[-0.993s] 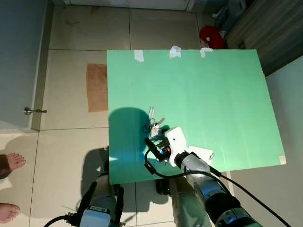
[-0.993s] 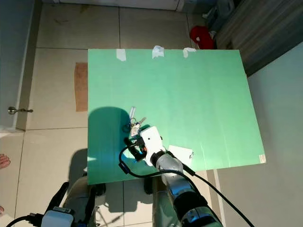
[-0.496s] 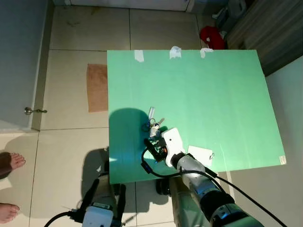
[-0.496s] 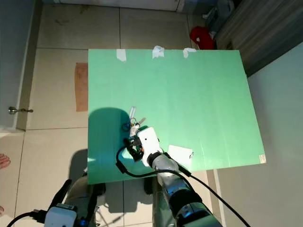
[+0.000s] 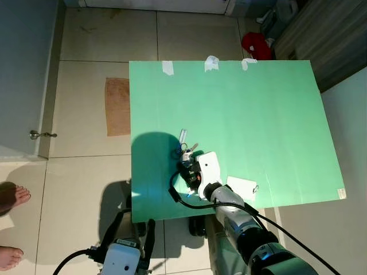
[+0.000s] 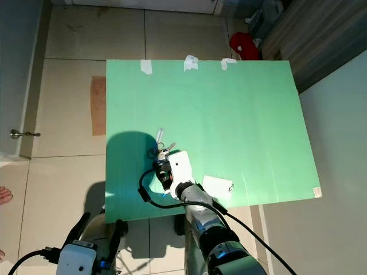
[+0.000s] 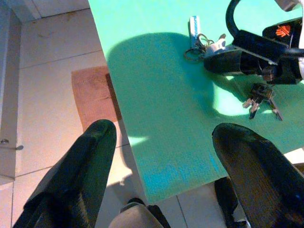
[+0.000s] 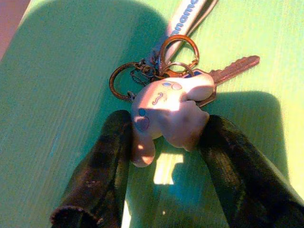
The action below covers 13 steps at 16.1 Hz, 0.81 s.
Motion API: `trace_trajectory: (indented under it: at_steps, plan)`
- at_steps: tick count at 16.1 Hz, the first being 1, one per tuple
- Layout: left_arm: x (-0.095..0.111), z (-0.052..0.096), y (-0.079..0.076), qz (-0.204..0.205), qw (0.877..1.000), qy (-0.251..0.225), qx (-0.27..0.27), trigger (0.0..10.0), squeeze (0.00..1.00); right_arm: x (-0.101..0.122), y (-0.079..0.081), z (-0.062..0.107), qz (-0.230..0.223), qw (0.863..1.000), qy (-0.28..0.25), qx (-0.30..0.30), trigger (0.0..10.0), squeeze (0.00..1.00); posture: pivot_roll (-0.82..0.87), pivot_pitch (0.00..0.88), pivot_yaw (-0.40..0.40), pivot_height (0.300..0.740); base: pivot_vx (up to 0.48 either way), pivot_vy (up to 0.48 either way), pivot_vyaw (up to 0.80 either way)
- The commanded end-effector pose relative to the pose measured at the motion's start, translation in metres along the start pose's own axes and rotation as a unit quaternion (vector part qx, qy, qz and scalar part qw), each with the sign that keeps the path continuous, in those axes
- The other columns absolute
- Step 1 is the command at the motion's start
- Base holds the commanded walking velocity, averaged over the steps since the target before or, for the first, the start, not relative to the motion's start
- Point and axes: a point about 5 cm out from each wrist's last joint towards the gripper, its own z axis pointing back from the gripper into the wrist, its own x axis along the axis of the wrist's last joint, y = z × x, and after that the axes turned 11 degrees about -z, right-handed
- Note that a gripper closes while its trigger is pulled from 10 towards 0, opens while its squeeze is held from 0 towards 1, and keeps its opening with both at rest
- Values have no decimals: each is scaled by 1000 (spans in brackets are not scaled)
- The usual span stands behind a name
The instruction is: Hang keys on a hook
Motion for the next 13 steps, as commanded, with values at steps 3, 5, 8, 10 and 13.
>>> trace_trajectory:
  at_steps: [3,5,8,10,13]
  plan:
    - [-4,3,-7,-1,1000,20,-22,10000,0,-16,1,4,-26,999,27,-15,0,0,103,457,-134,740,0,0,0]
    - [-7,-3,-8,-11,999,32,-25,10000,0,-14,0,4,-27,999,28,-14,0,0,93,444,-132,740,0,0,0]
    - [-23,-22,0,-67,993,93,3,10000,0,-7,0,-1,-37,999,31,-2,0,0,72,405,-128,740,0,0,0]
    - [-25,-33,3,-79,993,88,-1,10000,0,2,2,-4,-37,999,10,5,0,0,68,382,-120,740,0,0,0]
    - [-21,-61,14,-63,995,73,5,10000,0,37,12,-15,-39,997,-57,29,0,0,40,311,-89,740,0,0,0]
